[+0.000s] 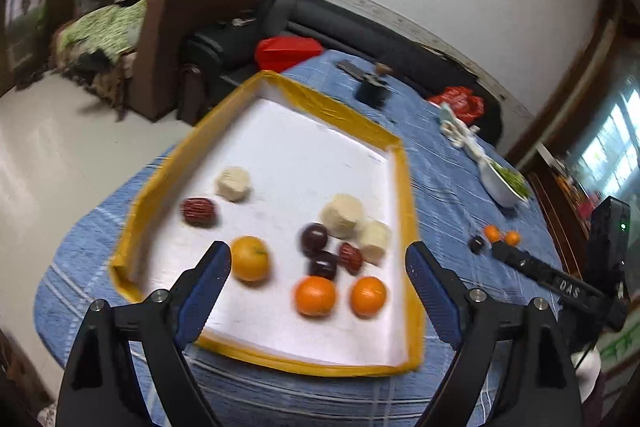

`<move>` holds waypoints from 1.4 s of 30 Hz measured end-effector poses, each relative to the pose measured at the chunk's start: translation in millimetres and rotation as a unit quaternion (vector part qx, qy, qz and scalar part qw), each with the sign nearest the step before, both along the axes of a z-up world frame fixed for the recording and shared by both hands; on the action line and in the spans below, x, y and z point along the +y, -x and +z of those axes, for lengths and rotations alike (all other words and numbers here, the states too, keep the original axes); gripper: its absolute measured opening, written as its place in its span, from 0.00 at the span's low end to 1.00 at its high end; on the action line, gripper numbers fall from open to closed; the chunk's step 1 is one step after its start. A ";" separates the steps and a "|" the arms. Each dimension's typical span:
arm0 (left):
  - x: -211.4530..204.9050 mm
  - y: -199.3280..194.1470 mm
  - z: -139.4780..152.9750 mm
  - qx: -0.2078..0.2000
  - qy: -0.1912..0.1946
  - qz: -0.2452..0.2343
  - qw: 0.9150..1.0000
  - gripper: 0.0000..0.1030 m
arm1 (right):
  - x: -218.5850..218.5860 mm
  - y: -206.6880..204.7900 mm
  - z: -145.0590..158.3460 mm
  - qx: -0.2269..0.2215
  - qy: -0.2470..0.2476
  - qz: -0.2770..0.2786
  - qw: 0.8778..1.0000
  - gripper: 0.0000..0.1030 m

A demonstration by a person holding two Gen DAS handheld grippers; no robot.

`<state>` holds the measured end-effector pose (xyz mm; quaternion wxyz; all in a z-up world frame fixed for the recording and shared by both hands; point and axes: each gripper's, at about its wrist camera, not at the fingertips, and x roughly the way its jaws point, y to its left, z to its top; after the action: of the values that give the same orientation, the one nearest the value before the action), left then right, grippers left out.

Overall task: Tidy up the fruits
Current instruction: 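Grasp an orange with the right tool while the left tool moves back over the tablecloth, then grasp a dark plum with the left tool while the right tool holds the orange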

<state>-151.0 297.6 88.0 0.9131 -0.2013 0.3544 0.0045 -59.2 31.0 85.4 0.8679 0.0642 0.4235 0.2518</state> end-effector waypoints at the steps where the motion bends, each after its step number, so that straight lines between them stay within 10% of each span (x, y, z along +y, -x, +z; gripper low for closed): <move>1: -9.7 -1.8 0.1 -0.001 0.001 -0.015 1.000 0.86 | -19.3 1.4 0.7 -0.003 0.009 -0.018 1.000 0.57; 10: -81.9 -18.3 -3.5 0.026 -0.021 -0.093 0.995 0.86 | -157.4 -15.4 -5.1 0.010 0.058 -0.159 0.986 0.57; 23: -131.5 -27.9 -2.6 0.057 -0.068 -0.116 0.989 0.86 | -105.8 -103.9 -46.7 0.021 0.103 -0.129 0.986 0.58; 27: -147.8 -42.9 1.1 0.059 -0.081 -0.129 0.987 0.86 | -99.2 -105.0 -51.0 0.024 0.086 -0.111 0.990 0.37; 42: -249.6 -134.3 -42.4 0.060 -0.129 -0.223 0.964 0.85 | -175.1 -43.1 -40.4 0.017 -0.040 -0.167 0.985 0.39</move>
<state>-16.7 48.0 45.6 0.8862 0.0029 0.4412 -0.1412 -16.1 -144.1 45.0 0.8871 0.1734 0.4111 0.1185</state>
